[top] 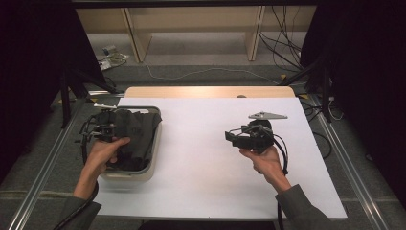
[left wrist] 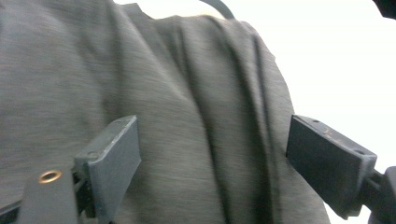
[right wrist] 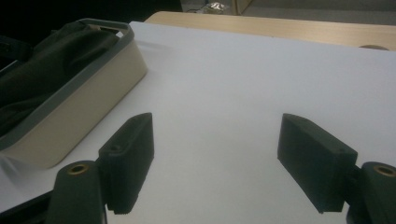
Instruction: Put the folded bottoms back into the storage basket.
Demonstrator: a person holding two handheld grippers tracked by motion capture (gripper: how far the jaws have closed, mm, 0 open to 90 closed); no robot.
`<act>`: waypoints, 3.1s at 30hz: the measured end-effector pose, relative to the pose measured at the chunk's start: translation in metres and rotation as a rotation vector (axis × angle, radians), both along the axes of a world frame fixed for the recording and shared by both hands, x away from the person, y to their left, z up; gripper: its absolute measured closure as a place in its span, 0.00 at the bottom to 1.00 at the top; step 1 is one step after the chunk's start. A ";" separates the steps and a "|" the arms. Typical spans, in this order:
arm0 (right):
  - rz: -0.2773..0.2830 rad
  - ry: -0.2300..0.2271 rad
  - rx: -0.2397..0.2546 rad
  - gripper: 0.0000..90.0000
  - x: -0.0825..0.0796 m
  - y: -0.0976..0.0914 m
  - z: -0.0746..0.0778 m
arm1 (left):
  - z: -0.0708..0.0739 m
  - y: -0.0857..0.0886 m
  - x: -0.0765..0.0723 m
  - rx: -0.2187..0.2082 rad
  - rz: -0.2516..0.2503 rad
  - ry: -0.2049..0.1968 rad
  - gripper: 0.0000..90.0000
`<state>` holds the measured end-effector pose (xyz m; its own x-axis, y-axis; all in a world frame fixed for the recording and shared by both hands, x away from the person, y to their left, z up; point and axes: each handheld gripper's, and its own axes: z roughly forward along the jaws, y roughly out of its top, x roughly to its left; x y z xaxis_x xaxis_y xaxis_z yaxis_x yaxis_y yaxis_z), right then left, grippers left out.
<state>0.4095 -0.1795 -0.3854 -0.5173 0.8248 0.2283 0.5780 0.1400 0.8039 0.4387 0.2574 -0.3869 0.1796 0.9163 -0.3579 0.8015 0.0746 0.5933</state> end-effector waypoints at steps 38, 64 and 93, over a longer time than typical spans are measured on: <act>-0.018 -0.006 -0.026 0.31 -0.002 -0.005 -0.001 | -0.063 -0.042 0.027 0.251 -0.161 0.107 0.91; -0.020 -0.021 -0.020 0.31 -0.003 -0.007 -0.001 | -0.042 -0.032 0.016 0.175 -0.189 0.071 0.62; -0.024 -0.038 -0.012 0.31 -0.004 -0.011 0.002 | -0.015 -0.034 0.002 0.183 -0.150 -0.008 0.31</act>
